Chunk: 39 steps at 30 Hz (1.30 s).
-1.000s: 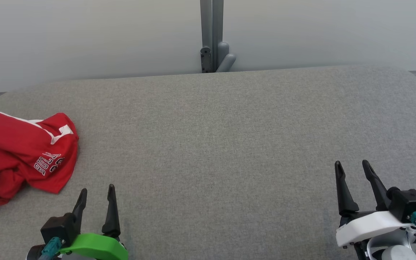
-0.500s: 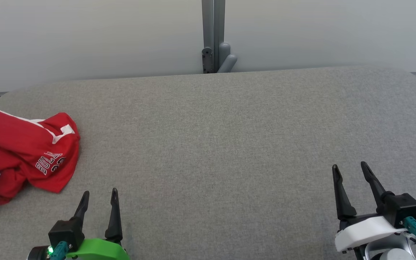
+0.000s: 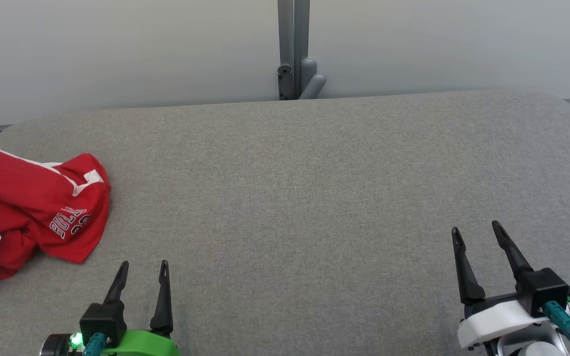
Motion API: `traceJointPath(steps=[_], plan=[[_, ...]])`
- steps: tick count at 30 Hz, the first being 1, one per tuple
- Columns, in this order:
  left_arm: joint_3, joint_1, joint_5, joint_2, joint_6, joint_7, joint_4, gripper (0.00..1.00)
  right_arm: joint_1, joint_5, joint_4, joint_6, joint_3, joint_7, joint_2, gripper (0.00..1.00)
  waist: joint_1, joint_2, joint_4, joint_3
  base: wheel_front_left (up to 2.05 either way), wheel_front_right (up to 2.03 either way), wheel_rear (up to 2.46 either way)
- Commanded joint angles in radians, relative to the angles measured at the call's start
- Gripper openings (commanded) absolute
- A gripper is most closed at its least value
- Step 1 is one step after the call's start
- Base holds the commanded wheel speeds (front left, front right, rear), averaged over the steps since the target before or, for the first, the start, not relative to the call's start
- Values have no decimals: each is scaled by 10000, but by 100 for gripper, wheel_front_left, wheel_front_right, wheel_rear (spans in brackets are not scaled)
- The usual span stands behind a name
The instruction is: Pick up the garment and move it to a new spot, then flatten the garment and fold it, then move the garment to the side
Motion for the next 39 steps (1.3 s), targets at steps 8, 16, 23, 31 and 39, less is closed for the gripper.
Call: traceJointPath(steps=[8, 16, 23, 31, 39], plan=[[29, 47, 215, -4, -56, -97, 23, 100, 137, -243, -54, 6, 91, -102, 8, 100, 0, 56, 19, 4, 0, 0, 0], [55, -18, -5, -12, -68, -96, 101, 100, 134, -163, -33, 6, 119, -102, -3, 100, 0, 56, 53, 20, 0, 0, 0], [-77, -212, -206, -7, 5, -96, 111, 100, 179, -117, -78, 6, 80, -100, -23, 100, 0, 56, 474, 25, 0, 0, 0], [-104, -156, -320, -5, 82, -83, 148, 100, 139, -60, -51, 4, 177, -100, -34, 100, 0, 56, 1632, 21, 0, 0, 0], [42, -37, -415, -4, 114, -82, 108, 100, 35, -26, -7, 4, 378, -100, -51, 100, 0, 56, 2740, -8, 0, 0, 0]])
